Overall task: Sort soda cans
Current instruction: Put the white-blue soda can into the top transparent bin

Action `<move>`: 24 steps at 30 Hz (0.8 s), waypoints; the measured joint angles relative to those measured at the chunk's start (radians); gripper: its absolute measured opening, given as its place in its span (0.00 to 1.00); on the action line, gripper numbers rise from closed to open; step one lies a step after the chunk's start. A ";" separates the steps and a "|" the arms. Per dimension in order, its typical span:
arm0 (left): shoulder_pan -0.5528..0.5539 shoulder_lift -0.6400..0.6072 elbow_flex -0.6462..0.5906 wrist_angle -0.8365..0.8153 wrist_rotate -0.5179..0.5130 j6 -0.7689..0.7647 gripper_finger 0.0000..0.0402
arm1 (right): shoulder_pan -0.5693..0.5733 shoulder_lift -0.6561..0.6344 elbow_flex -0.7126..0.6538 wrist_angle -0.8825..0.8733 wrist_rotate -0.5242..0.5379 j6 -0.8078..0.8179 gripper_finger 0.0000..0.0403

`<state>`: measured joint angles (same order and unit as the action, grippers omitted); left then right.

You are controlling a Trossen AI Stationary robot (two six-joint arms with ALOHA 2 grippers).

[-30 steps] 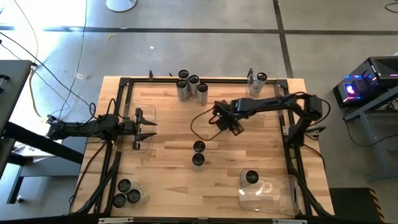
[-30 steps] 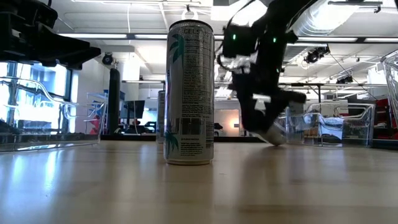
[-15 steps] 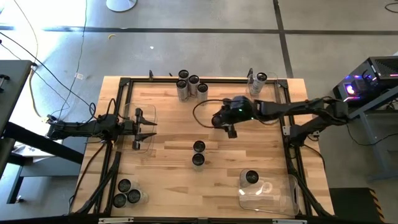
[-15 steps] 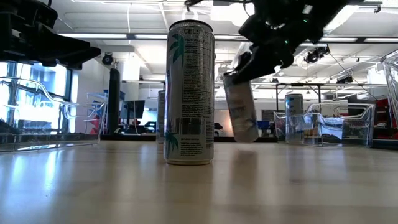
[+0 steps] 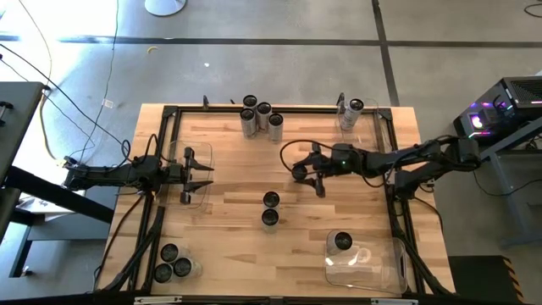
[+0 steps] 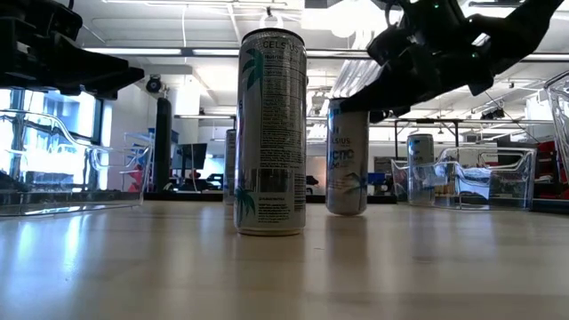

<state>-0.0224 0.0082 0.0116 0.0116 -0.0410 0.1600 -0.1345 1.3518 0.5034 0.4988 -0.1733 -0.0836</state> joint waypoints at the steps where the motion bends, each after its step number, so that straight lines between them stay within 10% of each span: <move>1: 0.000 0.000 0.000 0.000 0.000 0.000 0.45 | -0.002 0.000 0.000 0.000 0.000 0.005 0.61; 17: 0.000 0.000 0.000 0.000 0.000 0.000 0.45 | -0.064 0.000 0.035 -0.015 0.022 0.184 0.77; 24: 0.000 0.000 0.000 0.000 0.000 0.000 0.45 | -0.036 0.000 0.226 -0.413 0.101 0.081 0.77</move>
<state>-0.0223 0.0082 0.0120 0.0117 -0.0407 0.1600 -0.1710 1.3518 0.7291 0.0859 -0.0721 -0.0027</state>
